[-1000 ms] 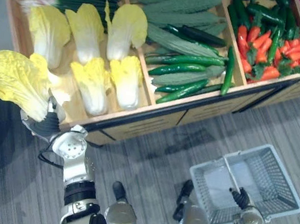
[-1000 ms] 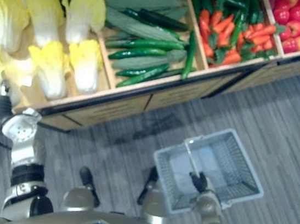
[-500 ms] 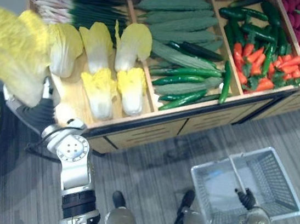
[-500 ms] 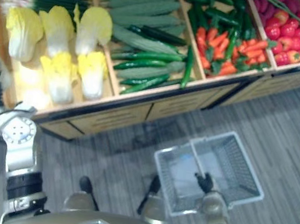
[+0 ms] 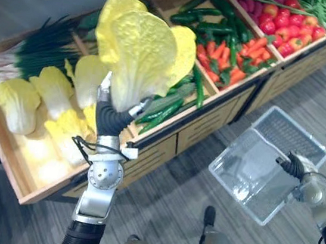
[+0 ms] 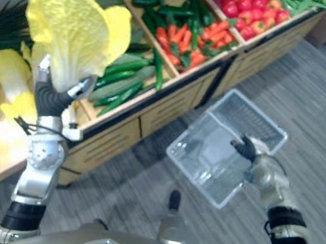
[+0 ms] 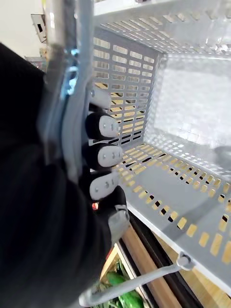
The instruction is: Pick vegetable in the basket
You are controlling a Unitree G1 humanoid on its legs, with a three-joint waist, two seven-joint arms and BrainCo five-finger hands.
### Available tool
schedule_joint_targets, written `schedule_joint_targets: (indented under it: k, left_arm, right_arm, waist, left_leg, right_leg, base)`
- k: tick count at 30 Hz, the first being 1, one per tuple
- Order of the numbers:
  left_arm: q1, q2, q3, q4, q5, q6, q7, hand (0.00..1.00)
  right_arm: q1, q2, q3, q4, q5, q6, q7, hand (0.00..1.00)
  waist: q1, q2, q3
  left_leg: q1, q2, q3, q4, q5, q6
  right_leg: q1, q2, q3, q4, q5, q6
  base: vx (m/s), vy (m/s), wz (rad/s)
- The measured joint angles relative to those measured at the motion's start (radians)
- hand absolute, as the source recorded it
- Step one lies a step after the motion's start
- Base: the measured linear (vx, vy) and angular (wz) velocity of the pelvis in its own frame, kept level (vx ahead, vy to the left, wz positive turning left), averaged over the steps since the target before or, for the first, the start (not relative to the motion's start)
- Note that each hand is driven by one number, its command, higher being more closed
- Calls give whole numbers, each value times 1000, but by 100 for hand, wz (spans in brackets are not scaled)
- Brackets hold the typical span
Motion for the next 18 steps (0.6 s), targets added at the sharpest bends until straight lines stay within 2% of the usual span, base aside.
schedule_joint_targets:
  k: [5,8,10,18]
  left_arm:
    - [-1,89,-84,-14,-92,-23,-107,100]
    - [-23,143,-181,-33,-161,-27,-174,100]
    - [-61,213,-275,-59,-218,-29,-240,100]
    - [-162,317,-475,-102,-305,-64,-349,100]
  right_arm:
    - [-33,-43,58,-73,-26,-17,17,100]
    - [-32,-54,96,-101,-27,-23,32,100]
    - [-32,-65,130,-159,-27,-22,40,100]
    - [-48,-109,198,-323,-19,-41,40,100]
  waist:
    - [-11,10,5]
    - [-12,22,7]
    - [-10,31,8]
    - [-6,43,7]
  left_leg:
    - [21,2,83,76,-59,-9]
    - [35,23,129,130,-95,-20]
    - [39,65,170,202,-134,-31]
    - [50,161,261,344,-196,-57]
  right_leg:
    - [-3,5,82,-16,23,9]
    - [-3,18,120,-12,24,11]
    - [-12,39,149,-3,24,11]
    - [-45,92,184,28,26,9]
  base:
    - [-67,33,-50]
    - [-85,8,-39]
    - [-91,-29,-47]
    - [-82,-35,-31]
